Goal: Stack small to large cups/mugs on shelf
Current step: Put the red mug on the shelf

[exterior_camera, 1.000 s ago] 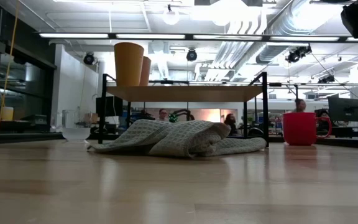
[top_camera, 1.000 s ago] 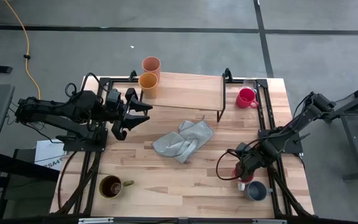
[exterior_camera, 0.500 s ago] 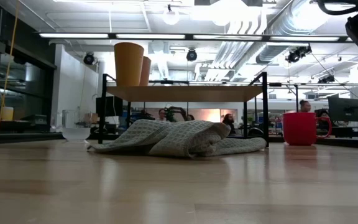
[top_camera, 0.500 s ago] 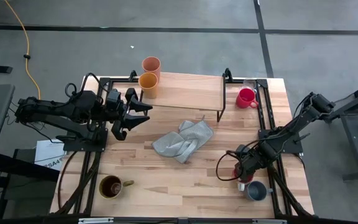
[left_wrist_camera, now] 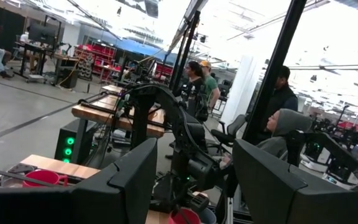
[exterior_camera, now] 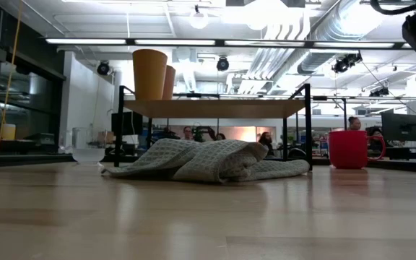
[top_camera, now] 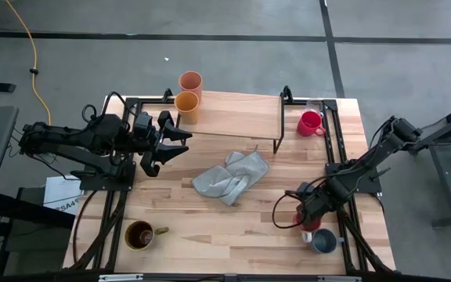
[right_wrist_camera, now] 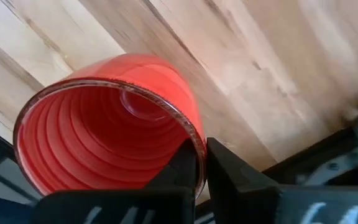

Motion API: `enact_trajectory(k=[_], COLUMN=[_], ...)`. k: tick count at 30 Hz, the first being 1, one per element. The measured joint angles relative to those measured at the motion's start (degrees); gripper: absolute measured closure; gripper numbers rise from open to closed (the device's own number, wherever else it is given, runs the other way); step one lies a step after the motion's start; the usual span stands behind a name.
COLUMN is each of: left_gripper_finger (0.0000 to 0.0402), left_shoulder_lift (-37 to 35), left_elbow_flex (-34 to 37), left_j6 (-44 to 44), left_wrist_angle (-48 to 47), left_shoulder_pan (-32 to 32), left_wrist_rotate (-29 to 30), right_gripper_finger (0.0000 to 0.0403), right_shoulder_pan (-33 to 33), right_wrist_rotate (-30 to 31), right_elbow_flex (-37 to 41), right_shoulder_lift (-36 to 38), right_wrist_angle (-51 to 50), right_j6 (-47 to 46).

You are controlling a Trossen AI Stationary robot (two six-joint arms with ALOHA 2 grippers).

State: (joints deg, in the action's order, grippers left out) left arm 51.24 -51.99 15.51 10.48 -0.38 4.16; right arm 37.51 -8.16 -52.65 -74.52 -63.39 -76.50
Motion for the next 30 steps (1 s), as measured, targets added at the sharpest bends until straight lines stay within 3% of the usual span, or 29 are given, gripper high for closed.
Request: enact_trajectory(k=[4, 9, 17, 24, 30], left_gripper_finger=[0.0202, 0.0202, 0.0202, 0.0202, 0.0202], left_shoulder_lift=[0.0, 0.0, 0.0, 0.0, 0.0], left_elbow_flex=[0.0, 0.0, 0.0, 0.0, 0.0], left_j6=[0.0, 0.0, 0.0, 1.5, 1.5], left_wrist_angle=[0.0, 0.0, 0.0, 0.0, -0.5], left_shoulder_pan=[0.0, 0.0, 0.0, 0.0, 0.0], left_wrist_rotate=[0.0, 0.0, 0.0, 0.0, 0.0], right_gripper_finger=[0.0401, 0.0402, 0.0402, 0.0402, 0.0403], right_shoulder_pan=[-1.5, -5.0, -14.6, -24.6, -29.2], right_wrist_rotate=[3.5, 12.8, 26.7, 29.2, 29.1], right_elbow_flex=[-4.7, -13.6, -24.8, -29.5, -32.7], right_shoulder_lift=[0.0, 0.0, 0.0, 0.0, -0.1], right_wrist_angle=[-5.7, -12.0, -5.9, 7.4, 10.5], right_j6=[4.6, 13.2, 36.1, 54.6, 61.4])
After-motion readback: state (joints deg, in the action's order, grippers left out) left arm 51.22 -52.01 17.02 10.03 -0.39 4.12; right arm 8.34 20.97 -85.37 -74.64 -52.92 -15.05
